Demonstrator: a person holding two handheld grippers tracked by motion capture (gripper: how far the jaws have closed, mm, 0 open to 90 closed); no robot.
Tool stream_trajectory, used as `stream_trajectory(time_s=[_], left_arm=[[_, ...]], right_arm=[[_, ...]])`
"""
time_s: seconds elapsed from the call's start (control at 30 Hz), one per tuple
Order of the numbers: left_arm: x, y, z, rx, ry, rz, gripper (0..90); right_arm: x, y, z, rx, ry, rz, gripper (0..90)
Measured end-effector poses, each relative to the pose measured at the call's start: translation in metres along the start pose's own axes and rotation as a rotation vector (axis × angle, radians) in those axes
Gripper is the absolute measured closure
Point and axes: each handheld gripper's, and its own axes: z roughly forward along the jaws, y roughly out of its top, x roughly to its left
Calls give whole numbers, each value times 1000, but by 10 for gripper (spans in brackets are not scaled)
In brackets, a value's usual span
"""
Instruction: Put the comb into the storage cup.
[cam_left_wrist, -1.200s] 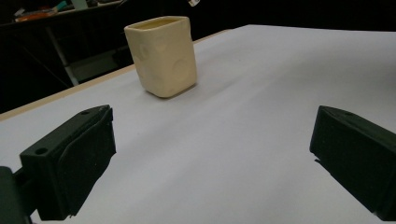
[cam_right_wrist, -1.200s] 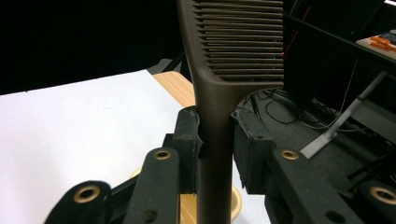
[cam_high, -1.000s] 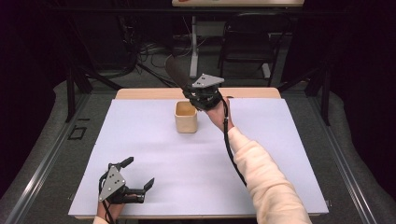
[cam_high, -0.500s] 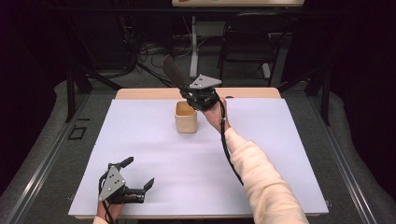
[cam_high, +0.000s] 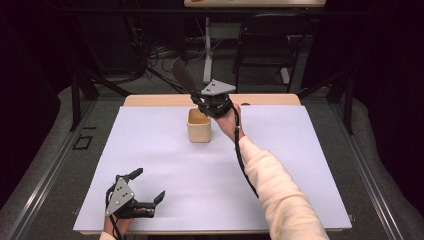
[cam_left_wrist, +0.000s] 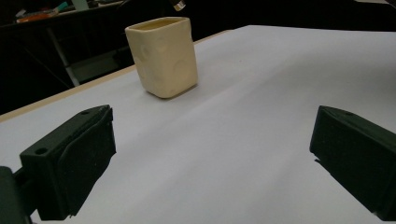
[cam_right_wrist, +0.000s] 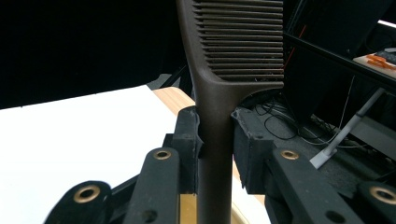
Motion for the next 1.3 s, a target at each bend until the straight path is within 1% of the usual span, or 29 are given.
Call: stream_trajectory(time_s=[0.23,0.87,1.1,1.3], left_arm=[[0,0,0,0,0,-1,3],[0,0,-1,-1,1,-5,3],[0,0,-1,-2,2,-5,3],[0,0,-1,0,3,-5,3]], right_arm=[[3,1,3,-6,1,-8,727],[6,-3,12,6,19,-8,726],[6,-5,14,10,16,-8,727],[7,-7,17,15,23,-6,727]])
